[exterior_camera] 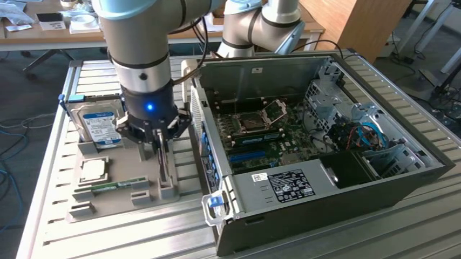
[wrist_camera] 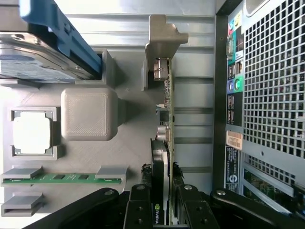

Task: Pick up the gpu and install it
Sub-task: 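Pick up the gpu and move the gpu toward the slot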

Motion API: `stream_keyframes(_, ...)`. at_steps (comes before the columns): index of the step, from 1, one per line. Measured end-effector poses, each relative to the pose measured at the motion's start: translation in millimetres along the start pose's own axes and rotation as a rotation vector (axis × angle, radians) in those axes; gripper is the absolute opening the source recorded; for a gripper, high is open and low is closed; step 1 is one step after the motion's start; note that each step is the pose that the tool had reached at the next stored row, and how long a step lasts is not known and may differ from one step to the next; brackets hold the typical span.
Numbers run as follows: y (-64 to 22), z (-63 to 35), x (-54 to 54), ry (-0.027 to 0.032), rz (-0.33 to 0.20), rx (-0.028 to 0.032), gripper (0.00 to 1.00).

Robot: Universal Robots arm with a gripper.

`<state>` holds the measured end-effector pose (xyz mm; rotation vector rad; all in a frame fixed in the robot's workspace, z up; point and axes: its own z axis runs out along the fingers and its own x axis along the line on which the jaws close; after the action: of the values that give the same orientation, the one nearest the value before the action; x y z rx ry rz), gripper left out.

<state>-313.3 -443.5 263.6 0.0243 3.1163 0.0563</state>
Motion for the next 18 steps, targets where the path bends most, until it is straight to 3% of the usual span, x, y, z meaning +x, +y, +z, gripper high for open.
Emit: stream_keyframes(18, 2.6, -72.7, -1.8, 0.0, 0.0, 0.0, 0.26)
